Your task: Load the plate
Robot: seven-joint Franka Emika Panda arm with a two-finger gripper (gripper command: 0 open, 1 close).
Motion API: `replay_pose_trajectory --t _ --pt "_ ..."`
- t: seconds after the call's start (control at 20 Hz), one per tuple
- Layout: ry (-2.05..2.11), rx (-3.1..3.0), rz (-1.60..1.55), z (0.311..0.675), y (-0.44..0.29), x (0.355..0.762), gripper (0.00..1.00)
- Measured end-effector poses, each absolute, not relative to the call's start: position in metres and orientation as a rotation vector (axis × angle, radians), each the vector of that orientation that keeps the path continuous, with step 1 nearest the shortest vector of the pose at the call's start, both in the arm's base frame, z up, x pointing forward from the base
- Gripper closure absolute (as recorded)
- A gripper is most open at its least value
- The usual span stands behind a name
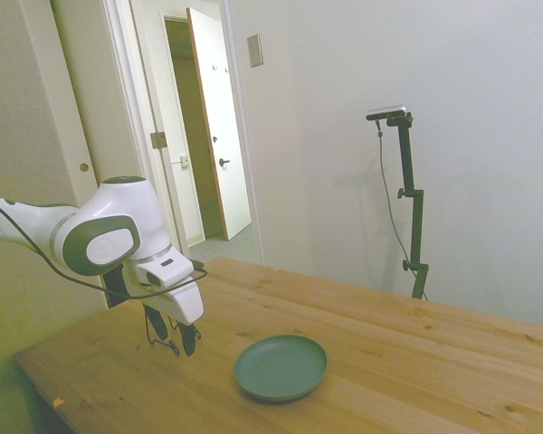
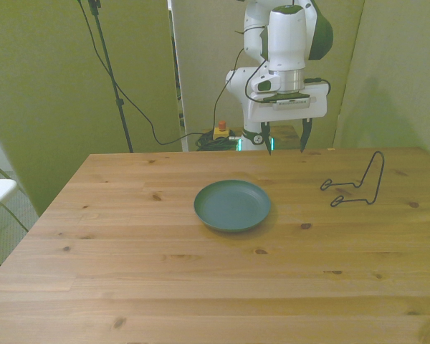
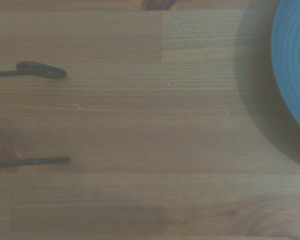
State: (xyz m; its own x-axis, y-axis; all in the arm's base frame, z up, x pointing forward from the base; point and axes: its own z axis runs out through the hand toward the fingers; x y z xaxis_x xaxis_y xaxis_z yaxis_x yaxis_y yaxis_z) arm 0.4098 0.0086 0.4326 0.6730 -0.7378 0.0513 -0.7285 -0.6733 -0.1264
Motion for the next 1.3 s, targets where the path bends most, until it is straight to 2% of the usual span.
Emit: replay_pose_trajectory --t 0.4,0.75,1.0,1.3 --pt "1.315 -2.768 -0.323 0.425 0.003 0.425 0.0" --pt "1.475 -2.778 -0.419 0.421 -0.01 0.475 0.0" --pt "1.541 -2.837 -0.503 0.405 -0.014 0.509 0.0" --pt "1.621 -2.895 -0.54 0.381 -0.014 0.522 0.0"
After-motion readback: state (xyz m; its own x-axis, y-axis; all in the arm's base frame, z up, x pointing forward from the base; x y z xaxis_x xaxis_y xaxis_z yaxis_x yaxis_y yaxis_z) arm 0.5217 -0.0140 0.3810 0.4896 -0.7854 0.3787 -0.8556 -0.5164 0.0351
